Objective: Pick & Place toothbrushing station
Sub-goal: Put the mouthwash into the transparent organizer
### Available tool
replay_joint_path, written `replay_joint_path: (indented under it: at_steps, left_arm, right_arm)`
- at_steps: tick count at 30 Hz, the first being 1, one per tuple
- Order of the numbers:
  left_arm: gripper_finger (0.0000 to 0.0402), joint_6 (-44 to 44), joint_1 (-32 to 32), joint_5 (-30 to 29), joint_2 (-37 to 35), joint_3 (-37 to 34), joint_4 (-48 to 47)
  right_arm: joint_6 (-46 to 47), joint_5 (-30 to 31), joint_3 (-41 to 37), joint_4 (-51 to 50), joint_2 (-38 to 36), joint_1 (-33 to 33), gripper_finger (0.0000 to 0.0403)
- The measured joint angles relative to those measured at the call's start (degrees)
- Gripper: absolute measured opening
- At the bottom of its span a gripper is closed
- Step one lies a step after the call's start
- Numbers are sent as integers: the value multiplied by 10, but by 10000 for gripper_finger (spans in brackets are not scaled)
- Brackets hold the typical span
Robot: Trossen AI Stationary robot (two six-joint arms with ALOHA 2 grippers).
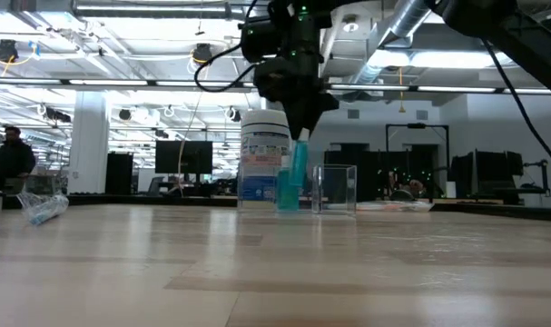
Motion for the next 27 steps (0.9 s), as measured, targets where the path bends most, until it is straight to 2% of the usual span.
replay_joint_path:
  at_steps: [5,15,27]
  left_arm:
    - [144,2,0,0,0,0,0]
    - [144,2,0,0,0,0,0]
    - [144,8,0,0,0,0,0]
  right_arm:
    - [-3,-2,-6,8,4,0,87]
    - [-2,-17,-69,34,4,1,87]
    - [-2,-28,-71,35,3,1,87]
